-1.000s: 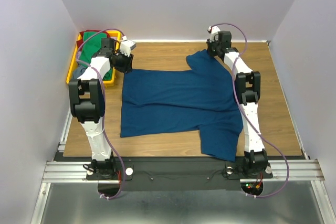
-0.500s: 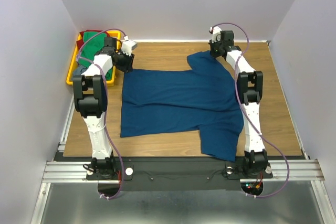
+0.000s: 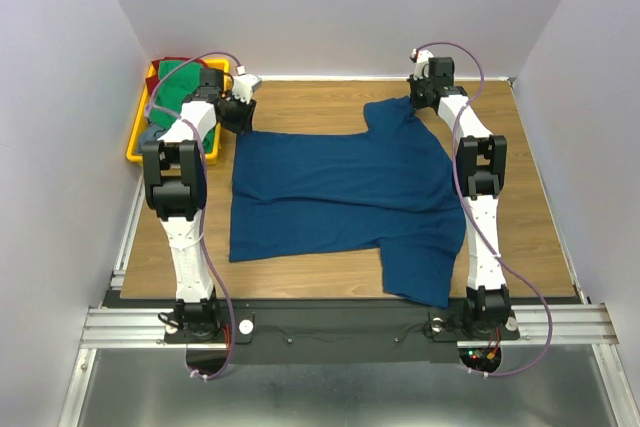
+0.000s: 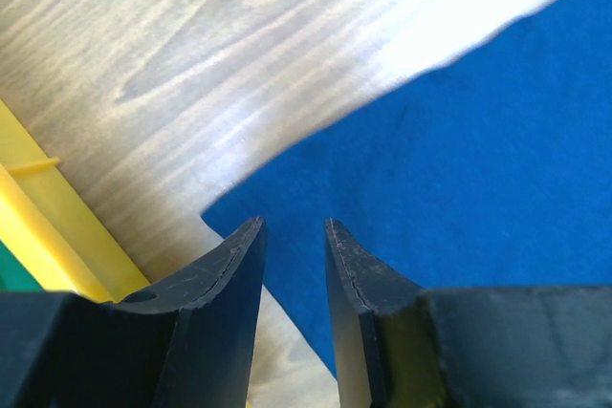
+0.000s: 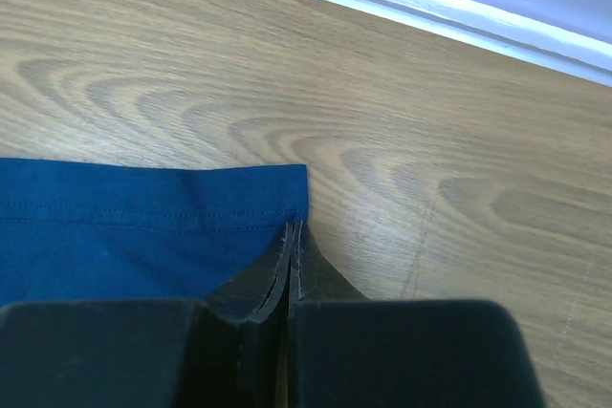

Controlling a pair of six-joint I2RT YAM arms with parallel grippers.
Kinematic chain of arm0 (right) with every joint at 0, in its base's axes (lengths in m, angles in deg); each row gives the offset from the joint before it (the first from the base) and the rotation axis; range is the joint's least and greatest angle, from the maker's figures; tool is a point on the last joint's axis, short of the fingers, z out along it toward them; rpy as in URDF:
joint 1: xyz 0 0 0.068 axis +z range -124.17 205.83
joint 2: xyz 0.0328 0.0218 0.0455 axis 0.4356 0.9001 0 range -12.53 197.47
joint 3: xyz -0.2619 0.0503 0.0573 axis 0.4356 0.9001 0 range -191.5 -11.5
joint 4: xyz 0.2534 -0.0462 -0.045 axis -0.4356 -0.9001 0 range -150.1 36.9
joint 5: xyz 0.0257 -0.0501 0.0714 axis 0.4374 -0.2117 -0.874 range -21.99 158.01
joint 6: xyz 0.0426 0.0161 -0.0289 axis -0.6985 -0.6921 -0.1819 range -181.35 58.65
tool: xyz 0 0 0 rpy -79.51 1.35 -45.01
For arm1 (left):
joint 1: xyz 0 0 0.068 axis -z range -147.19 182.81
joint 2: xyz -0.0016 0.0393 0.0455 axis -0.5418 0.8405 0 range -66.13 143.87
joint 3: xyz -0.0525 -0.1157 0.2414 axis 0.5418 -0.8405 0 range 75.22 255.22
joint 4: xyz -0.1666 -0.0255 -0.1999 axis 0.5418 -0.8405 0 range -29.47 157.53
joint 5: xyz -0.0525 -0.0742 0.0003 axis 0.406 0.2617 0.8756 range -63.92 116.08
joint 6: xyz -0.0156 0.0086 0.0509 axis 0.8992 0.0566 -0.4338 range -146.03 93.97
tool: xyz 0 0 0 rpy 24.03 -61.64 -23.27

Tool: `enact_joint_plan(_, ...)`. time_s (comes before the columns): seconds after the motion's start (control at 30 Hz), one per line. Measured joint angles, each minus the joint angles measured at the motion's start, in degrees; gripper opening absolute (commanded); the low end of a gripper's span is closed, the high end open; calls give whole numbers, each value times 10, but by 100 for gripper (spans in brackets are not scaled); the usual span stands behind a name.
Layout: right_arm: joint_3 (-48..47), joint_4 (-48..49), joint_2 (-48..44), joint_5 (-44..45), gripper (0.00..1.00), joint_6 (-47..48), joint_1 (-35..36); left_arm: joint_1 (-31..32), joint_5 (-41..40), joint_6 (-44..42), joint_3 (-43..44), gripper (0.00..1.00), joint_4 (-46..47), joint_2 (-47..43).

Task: Fold and stack the t-shirts
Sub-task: Fold the tshirt

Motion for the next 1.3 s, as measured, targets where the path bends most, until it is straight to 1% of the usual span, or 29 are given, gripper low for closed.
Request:
enact_joint_plan(0.3, 0, -3, -18, -20, 0, -25, 0, 2, -43, 2, 40, 46, 0, 58)
enact_joint_plan(0.5, 0, -3, -40, -31, 0, -34, 0, 2, -60, -14, 66, 48, -9, 64)
enact_joint_plan(0.9, -1, -2, -56, -40, 1, -38, 0, 2, -70, -39, 96, 46, -22, 83)
enact_joint_plan(1.07, -1, -2, -57, -42, 1, -38, 0, 1, -67, -49, 106, 44, -34, 106)
enact_joint_plan(1.17, -1, -2, -58, -42, 1, -38, 0, 1, -60, -54, 106, 40, -44, 108)
enact_joint_plan(1.27, -2, -2, -59, -42, 1, -37, 0, 1, -53, -62, 111, 34, -55, 108)
enact_joint_plan(1.3, -2, -2, -59, -41, 1, -37, 0, 0, -49, -63, 113, 27, -57, 108)
